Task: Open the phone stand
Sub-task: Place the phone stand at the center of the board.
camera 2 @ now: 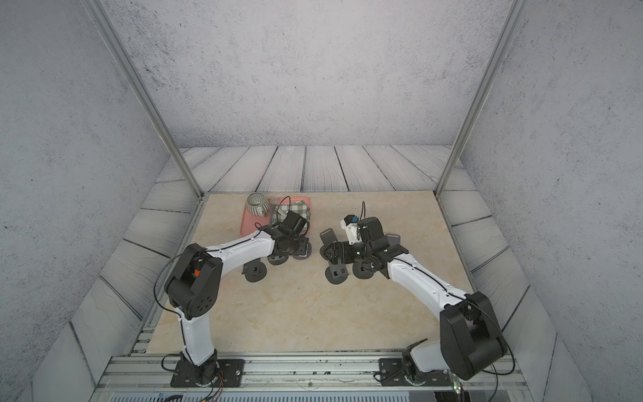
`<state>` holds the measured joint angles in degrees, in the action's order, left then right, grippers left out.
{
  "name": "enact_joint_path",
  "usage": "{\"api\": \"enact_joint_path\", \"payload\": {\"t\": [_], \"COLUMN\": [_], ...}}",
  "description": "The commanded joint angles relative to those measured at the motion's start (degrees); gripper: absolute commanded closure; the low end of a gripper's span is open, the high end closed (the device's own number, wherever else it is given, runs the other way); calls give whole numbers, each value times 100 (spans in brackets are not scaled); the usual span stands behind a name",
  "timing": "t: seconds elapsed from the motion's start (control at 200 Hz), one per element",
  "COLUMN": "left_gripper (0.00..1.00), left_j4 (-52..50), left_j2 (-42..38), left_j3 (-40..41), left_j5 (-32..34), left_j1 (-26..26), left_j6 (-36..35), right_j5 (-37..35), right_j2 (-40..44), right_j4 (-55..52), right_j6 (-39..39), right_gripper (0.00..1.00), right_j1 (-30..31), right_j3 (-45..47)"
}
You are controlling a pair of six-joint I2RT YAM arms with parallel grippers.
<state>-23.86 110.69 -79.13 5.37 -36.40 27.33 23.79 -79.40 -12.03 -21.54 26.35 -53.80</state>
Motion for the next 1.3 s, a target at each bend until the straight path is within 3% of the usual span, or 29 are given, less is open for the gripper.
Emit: {"api": "enact_joint_path", "payload": {"t": [0.0, 0.43, 0.505, 0.606, 0.821, 0.911, 1.101, 1.296], "left_gripper": [42, 37, 29, 0, 2, 2, 2, 2], "left_j4": [-177, -609, -627, -483, -652, -552, 511, 1289], "left_j2": [120, 399, 391, 274, -215, -704, -2248, -3464], "left_j3": [-250, -653, -686, -673, -725, -369, 1206, 2210], "left_j5": [80, 38, 0, -156, 231, 496, 1476, 2476], "left_j1": [-7, -9, -7, -7, -7, -7, 18, 237], "left_j6": [62, -17, -26, -41, -220, -339, -660, -1107], "right_j5": [-94, -138, -138, -147, -454, -995, -2658, -4912], "right_j2": [171, 229, 231, 240, 314, 408, 729, 1048], "right_j4": [16, -80, -115, -137, -400, -624, -588, -32], "right_j6": [78, 86, 88, 97, 217, 273, 374, 414], "right_gripper": [1, 1, 1, 1, 1, 1, 1, 1], "right_j1": [16, 16, 12, 17, 7, 10, -7, -36], "right_j3": [19, -60, -86, -111, -251, -323, -196, 241]}}
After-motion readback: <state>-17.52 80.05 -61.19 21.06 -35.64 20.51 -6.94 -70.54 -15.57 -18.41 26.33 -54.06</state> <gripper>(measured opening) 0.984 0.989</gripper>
